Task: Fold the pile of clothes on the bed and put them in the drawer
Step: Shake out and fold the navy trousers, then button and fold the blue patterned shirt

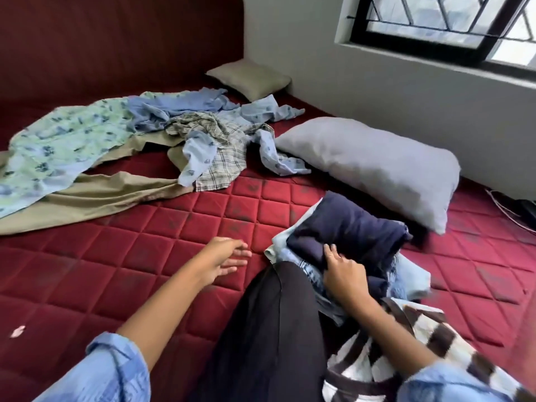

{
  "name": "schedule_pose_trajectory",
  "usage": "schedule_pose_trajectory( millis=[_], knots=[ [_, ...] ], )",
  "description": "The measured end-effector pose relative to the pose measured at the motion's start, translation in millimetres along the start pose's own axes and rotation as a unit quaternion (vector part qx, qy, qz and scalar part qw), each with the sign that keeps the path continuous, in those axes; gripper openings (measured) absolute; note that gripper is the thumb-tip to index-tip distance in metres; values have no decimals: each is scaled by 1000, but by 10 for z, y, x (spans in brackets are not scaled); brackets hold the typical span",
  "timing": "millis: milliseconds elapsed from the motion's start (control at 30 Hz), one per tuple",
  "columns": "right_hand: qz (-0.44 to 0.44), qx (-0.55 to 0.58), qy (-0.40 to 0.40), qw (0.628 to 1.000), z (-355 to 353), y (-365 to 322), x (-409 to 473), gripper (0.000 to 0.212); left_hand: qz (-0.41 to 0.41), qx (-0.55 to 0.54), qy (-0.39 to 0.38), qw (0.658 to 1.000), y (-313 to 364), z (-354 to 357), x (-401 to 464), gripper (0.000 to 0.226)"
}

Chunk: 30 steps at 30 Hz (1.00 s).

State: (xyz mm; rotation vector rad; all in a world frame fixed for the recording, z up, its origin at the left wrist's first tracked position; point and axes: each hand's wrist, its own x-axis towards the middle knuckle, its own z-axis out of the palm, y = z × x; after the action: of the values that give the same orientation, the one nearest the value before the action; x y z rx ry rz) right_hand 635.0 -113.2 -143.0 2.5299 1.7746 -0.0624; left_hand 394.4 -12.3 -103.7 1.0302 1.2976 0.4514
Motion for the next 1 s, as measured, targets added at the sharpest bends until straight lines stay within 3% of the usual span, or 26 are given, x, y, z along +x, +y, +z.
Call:
schedule_pose_trajectory(
  millis=[100,300,433,600,700,1000],
  knots=[
    [3,5,24,1000,-50,-63,45,49,0,9,19,1000,-53,-186,4,15],
    [-4,22,-46,999,-218,-56,218,38,-19,55,46,997,-170,-505,-29,14],
    [24,132,19,991,-476,-189,413,38,-23,73,57,995,-228,-695,-129,17],
    [-50,210,21,976,-700,-839,629,24,-17,54,87,995,-268,-1054,-283,18],
    [-118,193,-6,974,-772,-1318,659,24,-23,41,112,993,-215,-1313,-424,19],
    [-126,198,35,971,-974,-2216,1075,27,16,51,190,980,173,-2026,-476,16]
  ],
)
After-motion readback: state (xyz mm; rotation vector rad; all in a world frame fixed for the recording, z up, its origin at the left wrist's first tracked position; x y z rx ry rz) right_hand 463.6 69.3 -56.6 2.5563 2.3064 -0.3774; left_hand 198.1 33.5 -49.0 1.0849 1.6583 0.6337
